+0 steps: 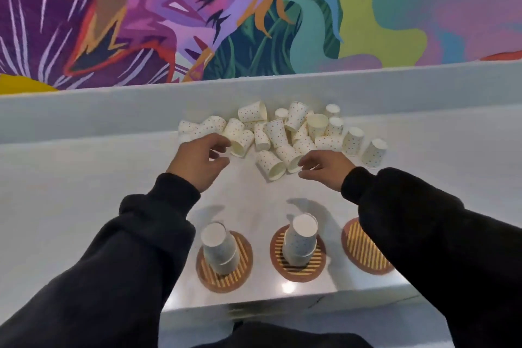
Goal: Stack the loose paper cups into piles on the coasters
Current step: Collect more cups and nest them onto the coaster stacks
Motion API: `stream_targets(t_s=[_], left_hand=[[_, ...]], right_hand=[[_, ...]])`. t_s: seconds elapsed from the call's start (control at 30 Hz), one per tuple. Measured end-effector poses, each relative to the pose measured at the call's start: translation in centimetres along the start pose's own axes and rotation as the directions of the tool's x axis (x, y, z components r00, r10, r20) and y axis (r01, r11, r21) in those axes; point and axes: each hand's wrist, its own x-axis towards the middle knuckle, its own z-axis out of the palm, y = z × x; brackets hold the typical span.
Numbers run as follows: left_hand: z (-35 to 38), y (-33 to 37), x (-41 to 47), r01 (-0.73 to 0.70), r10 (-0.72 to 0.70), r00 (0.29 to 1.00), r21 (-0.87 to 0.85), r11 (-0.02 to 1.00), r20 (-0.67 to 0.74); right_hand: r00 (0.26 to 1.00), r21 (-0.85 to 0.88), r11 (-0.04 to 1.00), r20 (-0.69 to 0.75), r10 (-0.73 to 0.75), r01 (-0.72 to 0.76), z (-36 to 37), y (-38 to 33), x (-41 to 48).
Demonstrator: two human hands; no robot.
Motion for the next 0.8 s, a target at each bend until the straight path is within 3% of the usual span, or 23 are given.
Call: stream_targets(t_s=[0.23,0.4,0.53,0.63,0.8], left_hand=[[1.9,-10.3,4.1,0.108,-0.145,0.985,0.313,0.944,0.098],[3.6,-14.5,7.0,0.048,-0.152,0.969,0.453,0.890,0.196],[4.9,-16.7,8.7,-0.036,-0.139,0.962,0.611,0.791,0.237],[5.7,-18.2,9.1,-0.054,-0.178,0.945,0.668,0.742,0.274],[6.2,-19.3,9.3,-0.083,-0.079,0.975,0.676,0.732,0.206]], right_hand=[[0.990,-0.102,0.991,0.102,0.096,-0.086,3.1,-2.8,7.1],[0.970,-0.303,0.941,0.137,0.200,-0.151,6.2,-4.3,11.1],[0.957,-0.417,0.892,0.138,0.254,-0.176,7.9,-4.1,12.8],[0.961,-0.418,0.894,0.140,0.240,-0.162,8.5,-3.8,13.4],[0.944,-0.399,0.906,0.218,0.245,-0.143,9.3,-4.1,13.8]])
